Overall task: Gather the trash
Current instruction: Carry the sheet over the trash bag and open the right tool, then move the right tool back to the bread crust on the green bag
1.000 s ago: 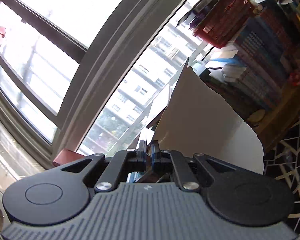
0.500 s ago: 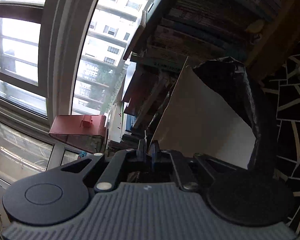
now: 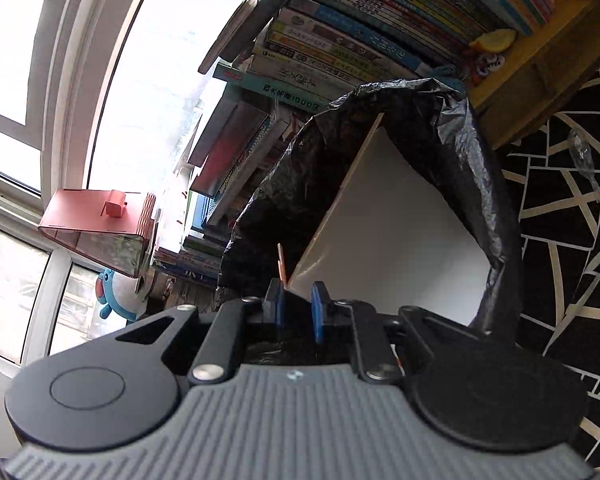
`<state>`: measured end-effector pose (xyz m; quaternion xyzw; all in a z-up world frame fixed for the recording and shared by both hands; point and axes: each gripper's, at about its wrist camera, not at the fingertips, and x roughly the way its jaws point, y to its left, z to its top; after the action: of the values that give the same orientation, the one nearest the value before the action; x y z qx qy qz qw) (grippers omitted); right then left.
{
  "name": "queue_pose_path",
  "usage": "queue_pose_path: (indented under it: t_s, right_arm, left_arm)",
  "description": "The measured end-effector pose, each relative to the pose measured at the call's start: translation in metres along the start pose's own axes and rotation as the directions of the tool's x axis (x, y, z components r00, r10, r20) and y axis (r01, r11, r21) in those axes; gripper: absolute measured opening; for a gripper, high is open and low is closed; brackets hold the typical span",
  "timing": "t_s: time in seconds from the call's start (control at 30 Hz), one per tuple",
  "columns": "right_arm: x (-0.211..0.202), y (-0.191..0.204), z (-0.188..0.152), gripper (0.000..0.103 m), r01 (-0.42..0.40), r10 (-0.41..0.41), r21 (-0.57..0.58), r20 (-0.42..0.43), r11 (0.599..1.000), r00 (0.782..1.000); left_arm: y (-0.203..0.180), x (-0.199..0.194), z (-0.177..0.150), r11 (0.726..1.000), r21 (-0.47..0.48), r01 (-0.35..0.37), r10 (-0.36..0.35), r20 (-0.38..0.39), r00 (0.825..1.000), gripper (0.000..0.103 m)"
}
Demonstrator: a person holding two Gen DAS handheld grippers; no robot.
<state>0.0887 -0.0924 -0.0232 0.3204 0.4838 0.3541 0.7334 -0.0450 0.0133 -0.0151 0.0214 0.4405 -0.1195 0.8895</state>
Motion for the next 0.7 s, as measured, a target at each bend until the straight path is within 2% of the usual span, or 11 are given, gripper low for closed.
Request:
queue_pose_path:
  t_s: [0.03, 0.1, 0.17, 0.3, 0.5, 0.7]
  right_arm:
    - [0.001, 0.002, 0.001, 0.029, 0.002, -0.002, -0.010, -0.001, 1.000, 1.000]
    - [-0.002, 0.004, 0.002, 0.046, -0.007, 0.007, -0.021, 0.007, 1.000, 1.000]
    - [-0.004, 0.006, 0.002, 0.054, -0.015, 0.016, -0.033, 0.015, 0.999, 1.000]
    - [-0.011, 0.010, 0.003, 0.062, -0.037, 0.039, -0.050, 0.030, 0.998, 0.999]
    - [-0.023, 0.016, 0.006, 0.069, -0.045, 0.050, -0.076, 0.069, 0.996, 0.996]
    - [-0.039, 0.019, 0.011, 0.074, -0.014, 0.028, -0.102, 0.132, 0.995, 0.991]
  left_arm:
    - [0.000, 0.000, 0.000, 1.000, 0.000, 0.000, 0.000, 0.000, 1.000, 0.046]
    - [-0.001, 0.000, 0.000, 1.000, 0.001, 0.000, 0.000, 0.000, 1.000, 0.046]
    - [0.000, 0.001, 0.000, 1.000, 0.001, -0.004, 0.004, 0.001, 1.000, 0.046]
    - [-0.001, 0.001, -0.001, 1.000, 0.001, -0.004, 0.004, 0.001, 1.000, 0.046]
    - [-0.001, 0.001, -0.001, 1.000, 0.002, -0.004, 0.004, 0.002, 1.000, 0.046]
    - [-0.001, 0.001, -0.001, 1.000, 0.002, -0.004, 0.004, 0.002, 1.000, 0.046]
